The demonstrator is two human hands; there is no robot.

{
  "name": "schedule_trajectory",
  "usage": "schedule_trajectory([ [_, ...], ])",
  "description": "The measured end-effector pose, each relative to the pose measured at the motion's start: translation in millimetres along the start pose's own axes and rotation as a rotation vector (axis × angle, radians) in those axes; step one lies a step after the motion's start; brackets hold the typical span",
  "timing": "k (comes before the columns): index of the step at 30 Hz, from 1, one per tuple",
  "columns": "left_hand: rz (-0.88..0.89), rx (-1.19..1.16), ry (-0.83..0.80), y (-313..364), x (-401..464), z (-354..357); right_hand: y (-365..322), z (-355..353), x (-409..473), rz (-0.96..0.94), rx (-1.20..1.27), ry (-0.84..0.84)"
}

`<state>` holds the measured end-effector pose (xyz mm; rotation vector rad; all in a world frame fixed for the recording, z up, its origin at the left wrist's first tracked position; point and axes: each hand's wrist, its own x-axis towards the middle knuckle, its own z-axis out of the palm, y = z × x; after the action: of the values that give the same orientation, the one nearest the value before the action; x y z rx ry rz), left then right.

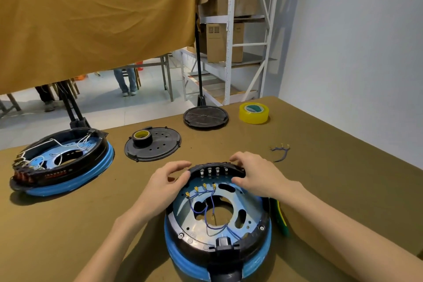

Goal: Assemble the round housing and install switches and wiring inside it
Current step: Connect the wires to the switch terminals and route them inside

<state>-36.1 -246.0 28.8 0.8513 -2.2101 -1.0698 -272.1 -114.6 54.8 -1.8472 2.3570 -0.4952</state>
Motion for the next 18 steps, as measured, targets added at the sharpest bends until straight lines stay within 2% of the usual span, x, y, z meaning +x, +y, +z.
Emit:
schedule_trajectory([
  [2, 0.022, -0.003, -0.101, 0, 2, 4, 1, 5, -10, 0.039, 0.015, 0.013],
  [4, 0.02, -0.004, -0.126, -1, 3, 5, 2, 5, -10, 0.025, 0.067, 0.037],
  [9, 0.001, 0.111, 0.142, -4, -2, -6, -8, -2, 18, -0.148, 0.188, -0.074],
  [12, -0.008, 0.069, 0.121, -3, -3, -2, -18, 5, 35, -0.176, 0.116, -0.065],
  [15, -0.044, -0.122, -0.03, -4, -2, 5, -25, 10, 28, -0.166, 0.117, 0.059],
  [17, -0.065, -0.213, -0.049, -5, -1, 8, -34, 12, 14, -0.208, 0.181, 0.195],
  [18, -0.077, -0.249, -0.049, -6, -1, 9, -40, 12, 7, -0.203, 0.207, 0.209],
])
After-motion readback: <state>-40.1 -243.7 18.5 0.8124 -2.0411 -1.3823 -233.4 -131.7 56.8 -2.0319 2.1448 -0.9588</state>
